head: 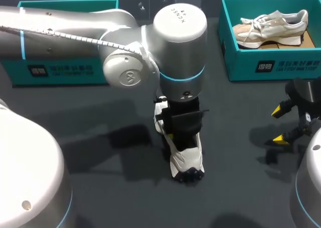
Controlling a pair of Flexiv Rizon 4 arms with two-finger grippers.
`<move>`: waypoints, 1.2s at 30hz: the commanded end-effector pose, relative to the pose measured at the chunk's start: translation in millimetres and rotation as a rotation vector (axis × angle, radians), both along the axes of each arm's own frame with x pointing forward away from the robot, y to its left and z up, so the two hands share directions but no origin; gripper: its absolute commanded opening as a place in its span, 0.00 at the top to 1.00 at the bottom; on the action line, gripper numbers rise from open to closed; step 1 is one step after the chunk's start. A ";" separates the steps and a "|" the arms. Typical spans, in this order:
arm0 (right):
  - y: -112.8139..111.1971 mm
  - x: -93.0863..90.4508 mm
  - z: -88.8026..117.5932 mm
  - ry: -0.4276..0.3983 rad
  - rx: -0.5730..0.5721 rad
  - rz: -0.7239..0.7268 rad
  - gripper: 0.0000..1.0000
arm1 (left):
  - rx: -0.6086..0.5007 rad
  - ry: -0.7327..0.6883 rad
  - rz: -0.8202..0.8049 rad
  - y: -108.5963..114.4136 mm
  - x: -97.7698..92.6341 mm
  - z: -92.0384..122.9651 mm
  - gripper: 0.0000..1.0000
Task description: Take the shoe out of the shoebox, open the shoe tongue, remove and reinsert the insole, then place the shoe into the shoebox
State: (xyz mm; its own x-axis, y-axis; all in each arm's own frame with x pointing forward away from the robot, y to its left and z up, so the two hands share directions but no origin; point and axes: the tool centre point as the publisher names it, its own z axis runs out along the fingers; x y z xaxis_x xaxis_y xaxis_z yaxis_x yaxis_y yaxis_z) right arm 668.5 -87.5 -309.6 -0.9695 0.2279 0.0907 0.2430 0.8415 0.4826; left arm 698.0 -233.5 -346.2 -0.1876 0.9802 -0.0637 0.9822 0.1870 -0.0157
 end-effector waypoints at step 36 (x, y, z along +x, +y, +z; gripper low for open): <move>0.2 -0.8 -0.3 -0.001 -0.002 -0.001 0.00 | -0.078 0.068 0.019 13.1 34.9 21.6 0.10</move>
